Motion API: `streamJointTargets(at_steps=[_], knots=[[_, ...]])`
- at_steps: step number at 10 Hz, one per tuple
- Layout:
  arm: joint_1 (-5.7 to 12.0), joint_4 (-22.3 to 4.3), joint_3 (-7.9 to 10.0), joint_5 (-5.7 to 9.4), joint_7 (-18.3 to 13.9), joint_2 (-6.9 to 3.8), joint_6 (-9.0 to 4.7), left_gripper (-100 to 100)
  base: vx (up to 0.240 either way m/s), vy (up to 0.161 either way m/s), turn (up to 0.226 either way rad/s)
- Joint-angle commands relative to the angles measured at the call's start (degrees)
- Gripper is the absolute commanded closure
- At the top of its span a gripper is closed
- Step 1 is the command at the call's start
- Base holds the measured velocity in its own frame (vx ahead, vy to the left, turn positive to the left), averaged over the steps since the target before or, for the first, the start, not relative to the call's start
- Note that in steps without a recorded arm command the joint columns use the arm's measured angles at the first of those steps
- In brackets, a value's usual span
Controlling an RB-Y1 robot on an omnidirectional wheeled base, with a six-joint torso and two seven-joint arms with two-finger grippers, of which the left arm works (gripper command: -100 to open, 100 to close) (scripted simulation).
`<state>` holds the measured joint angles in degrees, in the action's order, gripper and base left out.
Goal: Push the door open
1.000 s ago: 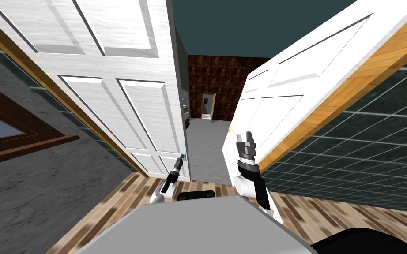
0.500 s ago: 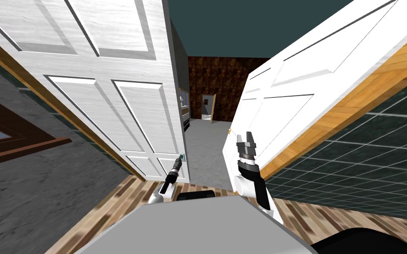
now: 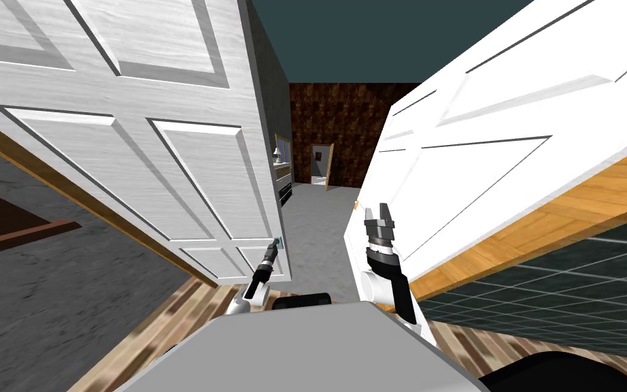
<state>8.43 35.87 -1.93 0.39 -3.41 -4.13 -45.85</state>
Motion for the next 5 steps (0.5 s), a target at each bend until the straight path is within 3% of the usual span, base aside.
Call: streamJointTargets(at_steps=[1, 5], knots=[[0.07, 0.5, 1.39, 0.7, 0.0, -1.18, 0.2, 100, 0.174, -0.048, 0.058], [0.17, 0.2, 3.62, 1.87, 0.9, -1.53, 0.19, 100, 0.165, -0.073, 0.045]])
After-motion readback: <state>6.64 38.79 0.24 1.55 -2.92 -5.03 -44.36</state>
